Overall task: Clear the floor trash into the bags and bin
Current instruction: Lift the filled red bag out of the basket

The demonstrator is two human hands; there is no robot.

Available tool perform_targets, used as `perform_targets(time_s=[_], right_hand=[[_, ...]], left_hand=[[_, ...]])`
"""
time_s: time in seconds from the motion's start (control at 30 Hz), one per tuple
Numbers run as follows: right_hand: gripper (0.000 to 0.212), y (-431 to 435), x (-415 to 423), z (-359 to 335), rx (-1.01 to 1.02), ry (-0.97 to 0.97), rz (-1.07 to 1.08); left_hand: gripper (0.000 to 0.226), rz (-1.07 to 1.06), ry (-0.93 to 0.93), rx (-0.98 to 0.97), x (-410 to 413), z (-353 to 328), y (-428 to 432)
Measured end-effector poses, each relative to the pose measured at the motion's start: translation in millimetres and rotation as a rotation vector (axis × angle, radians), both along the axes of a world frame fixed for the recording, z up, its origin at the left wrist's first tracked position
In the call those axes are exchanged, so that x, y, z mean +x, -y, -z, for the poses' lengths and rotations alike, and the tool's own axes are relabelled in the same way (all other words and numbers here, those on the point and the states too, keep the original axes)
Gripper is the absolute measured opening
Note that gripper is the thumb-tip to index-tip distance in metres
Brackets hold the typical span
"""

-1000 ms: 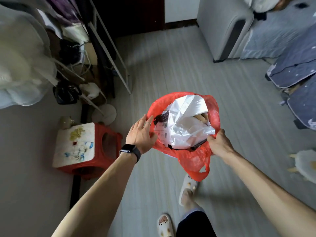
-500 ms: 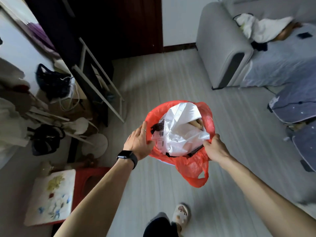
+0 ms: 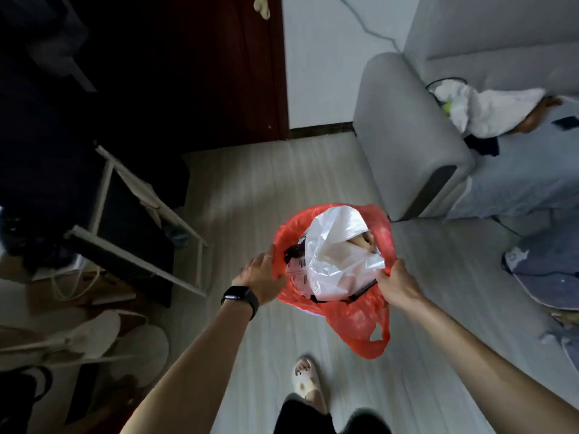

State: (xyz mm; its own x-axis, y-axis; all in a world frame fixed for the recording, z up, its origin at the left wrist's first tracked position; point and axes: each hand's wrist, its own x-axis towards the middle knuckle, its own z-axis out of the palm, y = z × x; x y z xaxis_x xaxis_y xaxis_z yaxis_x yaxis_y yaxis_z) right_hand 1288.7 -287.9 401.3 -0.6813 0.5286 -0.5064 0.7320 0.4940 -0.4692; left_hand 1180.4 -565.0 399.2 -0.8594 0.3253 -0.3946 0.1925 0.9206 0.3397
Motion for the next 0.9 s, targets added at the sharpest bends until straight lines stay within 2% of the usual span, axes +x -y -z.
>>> perform_targets(time_s=[0.1,0.23,0.4,0.6,0.73,0.83,0.9], right_hand=[[0.05,-24.7,-75.3,-9.5,-0.027,-0.021,0.016],[0.051,-65.7,-189.7,-5.9,-0.077,-0.058,0.004],[0.046,-114.4,-318.8,13.5,-0.055,-0.071,0.027],[0.032,-188.8,-482.8,15.7,-0.179,-0.203,0.015],[0.035,-227.5,-559.2,15.8,-0.126,-0.184,0.046],[0.022,-255.7,-633.5,22.7,-0.144,-0.177,0.117],[0.031,-275.4,-681.1,39.6,-0.171,-0.118,0.198]], left_hand=[[0.075,-0.03,-0.011,0.036,-73.5,-8.5,-26.4],[0.077,-0.005,-0.038,-0.026,-186.8,-11.0,-65.7],[0.076,0.015,-0.041,-0.077,-312.2,5.7,-109.9],[0.065,-0.023,-0.019,-0.075,-477.5,9.4,-181.0],[0.058,-0.021,-0.028,-0.102,-551.2,8.6,-212.6],[0.057,0.0,-0.029,-0.116,-626.5,14.2,-241.0],[0.058,0.014,-0.011,-0.112,-679.9,24.1,-260.9]])
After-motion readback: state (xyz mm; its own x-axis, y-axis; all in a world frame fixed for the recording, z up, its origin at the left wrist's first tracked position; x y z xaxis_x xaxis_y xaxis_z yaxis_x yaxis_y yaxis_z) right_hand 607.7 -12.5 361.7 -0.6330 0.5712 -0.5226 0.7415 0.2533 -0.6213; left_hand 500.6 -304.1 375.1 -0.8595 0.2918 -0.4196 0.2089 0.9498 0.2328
